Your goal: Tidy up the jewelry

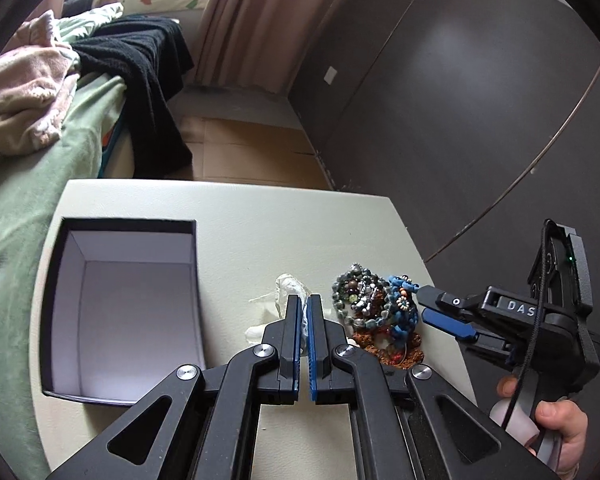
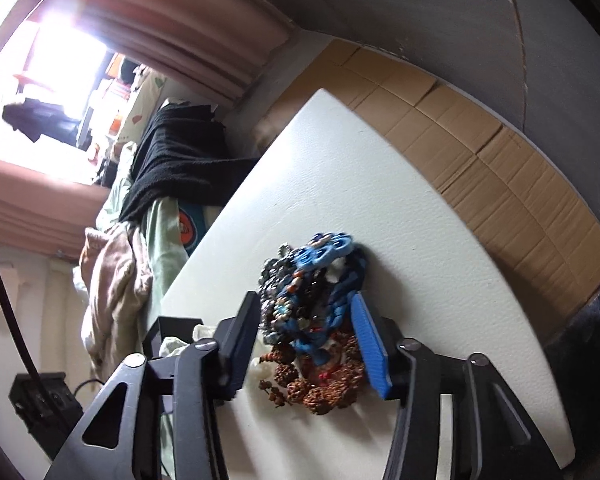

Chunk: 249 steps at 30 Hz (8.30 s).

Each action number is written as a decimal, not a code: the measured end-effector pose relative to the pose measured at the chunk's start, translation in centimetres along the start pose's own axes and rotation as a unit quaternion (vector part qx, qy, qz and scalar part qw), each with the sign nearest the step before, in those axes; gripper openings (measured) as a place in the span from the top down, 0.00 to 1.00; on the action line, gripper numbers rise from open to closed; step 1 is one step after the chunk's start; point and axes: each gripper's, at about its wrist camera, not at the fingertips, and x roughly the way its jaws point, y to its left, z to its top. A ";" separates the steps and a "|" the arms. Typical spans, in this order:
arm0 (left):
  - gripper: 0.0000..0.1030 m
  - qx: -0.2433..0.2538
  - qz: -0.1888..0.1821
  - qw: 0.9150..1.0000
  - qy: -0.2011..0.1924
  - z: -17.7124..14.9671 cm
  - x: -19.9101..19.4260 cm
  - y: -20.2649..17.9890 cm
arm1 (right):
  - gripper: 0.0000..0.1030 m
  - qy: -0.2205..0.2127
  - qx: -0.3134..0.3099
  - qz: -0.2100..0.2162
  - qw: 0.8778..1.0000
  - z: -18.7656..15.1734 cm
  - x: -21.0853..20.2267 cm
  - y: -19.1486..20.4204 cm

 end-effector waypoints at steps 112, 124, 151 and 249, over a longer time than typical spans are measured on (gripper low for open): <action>0.38 0.036 0.011 0.999 -0.010 -1.2 0.9 -3.9 | 0.27 -0.029 -0.033 -0.023 0.999 -2.2 -7.4 0.6; 0.67 0.093 -0.002 0.995 0.031 -1.7 6.2 -7.2 | 0.28 -0.013 0.036 -0.040 0.998 0.0 -6.2 -2.7; 0.92 0.073 -0.045 0.994 0.066 -1.0 6.6 -5.0 | 0.28 0.004 0.032 -0.055 0.998 1.5 -3.7 -2.1; 0.28 -0.160 -0.099 0.980 -0.071 1.4 -8.0 9.7 | 0.90 -0.114 -0.149 0.258 0.948 -3.8 -11.1 15.2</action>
